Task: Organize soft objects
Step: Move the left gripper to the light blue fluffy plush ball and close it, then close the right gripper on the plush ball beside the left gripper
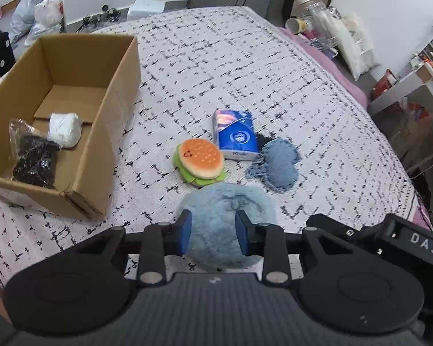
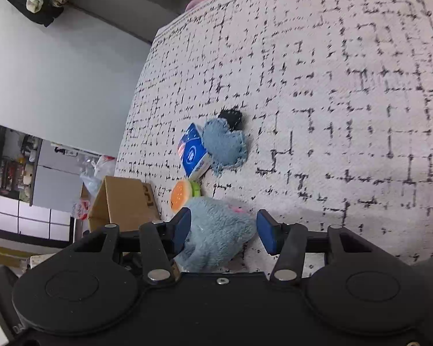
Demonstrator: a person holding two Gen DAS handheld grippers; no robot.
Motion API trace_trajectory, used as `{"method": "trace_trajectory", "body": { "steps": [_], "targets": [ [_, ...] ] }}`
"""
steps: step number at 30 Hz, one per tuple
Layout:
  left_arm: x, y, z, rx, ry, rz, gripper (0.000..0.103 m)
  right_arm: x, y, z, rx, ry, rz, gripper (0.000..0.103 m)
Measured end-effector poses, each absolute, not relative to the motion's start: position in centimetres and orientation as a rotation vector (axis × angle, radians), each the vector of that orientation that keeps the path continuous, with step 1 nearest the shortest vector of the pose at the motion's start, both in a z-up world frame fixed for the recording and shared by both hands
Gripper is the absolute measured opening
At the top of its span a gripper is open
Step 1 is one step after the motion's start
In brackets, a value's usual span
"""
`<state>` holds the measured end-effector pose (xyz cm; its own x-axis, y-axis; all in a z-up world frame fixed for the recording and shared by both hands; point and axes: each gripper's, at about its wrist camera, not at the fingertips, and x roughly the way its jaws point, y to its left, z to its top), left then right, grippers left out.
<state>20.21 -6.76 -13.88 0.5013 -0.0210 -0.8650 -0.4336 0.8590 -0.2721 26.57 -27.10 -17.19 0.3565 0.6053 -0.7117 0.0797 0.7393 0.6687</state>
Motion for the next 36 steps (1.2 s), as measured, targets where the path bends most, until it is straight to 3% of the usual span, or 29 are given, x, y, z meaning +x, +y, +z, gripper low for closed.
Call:
{"method": "trace_trajectory", "body": {
  "steps": [9, 14, 26, 31, 36],
  "targets": [
    [20.8, -6.2, -16.1, -0.559, 1.064, 0.272, 0.032, 27.4, -26.6, -18.2, 0.709, 1.21, 0.395, 0.052],
    [20.9, -6.1, -16.0, -0.583, 1.045, 0.283, 0.027, 28.0, -25.8, -18.8, 0.709, 1.225, 0.395, 0.06],
    [20.9, -5.8, -15.8, -0.62, 1.04, 0.285, 0.024, 28.7, -24.4, -19.9, 0.693, 1.258, 0.39, 0.06],
    [20.9, -6.0, -15.5, -0.608, 1.036, 0.293, 0.023, 28.6, -23.6, -20.0, 0.627, 1.253, 0.368, 0.038],
    [20.8, -6.2, -14.7, -0.595, 1.027, 0.284, 0.022, 27.8, -23.8, -19.1, 0.606, 1.2, 0.375, 0.027]
  ]
}}
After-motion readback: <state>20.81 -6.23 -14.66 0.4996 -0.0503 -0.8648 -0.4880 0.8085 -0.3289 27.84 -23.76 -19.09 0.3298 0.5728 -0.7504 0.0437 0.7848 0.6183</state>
